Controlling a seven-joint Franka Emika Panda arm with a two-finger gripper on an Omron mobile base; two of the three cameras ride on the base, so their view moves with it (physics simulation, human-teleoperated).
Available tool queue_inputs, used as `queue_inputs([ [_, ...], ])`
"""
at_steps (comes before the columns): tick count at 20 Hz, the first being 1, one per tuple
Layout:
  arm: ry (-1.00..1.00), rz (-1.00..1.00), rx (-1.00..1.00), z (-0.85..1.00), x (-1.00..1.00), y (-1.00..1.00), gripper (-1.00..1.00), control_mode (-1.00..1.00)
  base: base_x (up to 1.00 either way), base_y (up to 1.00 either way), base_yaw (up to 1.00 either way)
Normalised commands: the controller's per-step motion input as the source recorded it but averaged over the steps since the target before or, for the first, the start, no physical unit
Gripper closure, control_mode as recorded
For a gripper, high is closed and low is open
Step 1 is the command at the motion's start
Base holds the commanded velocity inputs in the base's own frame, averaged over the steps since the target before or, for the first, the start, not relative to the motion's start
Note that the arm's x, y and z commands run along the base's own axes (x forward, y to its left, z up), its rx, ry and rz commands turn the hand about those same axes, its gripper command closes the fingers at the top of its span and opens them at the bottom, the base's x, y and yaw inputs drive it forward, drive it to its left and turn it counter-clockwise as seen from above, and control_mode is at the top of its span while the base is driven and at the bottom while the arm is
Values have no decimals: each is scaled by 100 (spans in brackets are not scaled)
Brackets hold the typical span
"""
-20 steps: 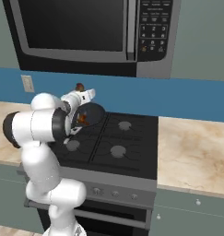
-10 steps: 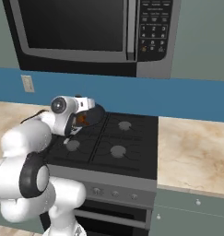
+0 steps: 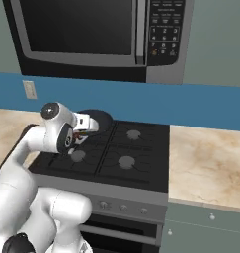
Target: Take the chicken drumsticks from the pan and place one on each plate on the dining counter.
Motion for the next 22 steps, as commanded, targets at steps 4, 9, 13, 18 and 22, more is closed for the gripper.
queue_inputs([
  [4,14,-9,0,-29,-100,-21,100,-100,0,0,0],
  [9,1,-10,2,-35,-71,-21,100,-100,0,0,0],
  [13,-3,-7,0,-16,-58,-14,100,-100,0,0,0],
  [18,-6,-1,1,-8,-52,-14,100,100,-14,-4,0],
  [22,0,0,0,0,0,0,100,100,-79,-26,23],
])
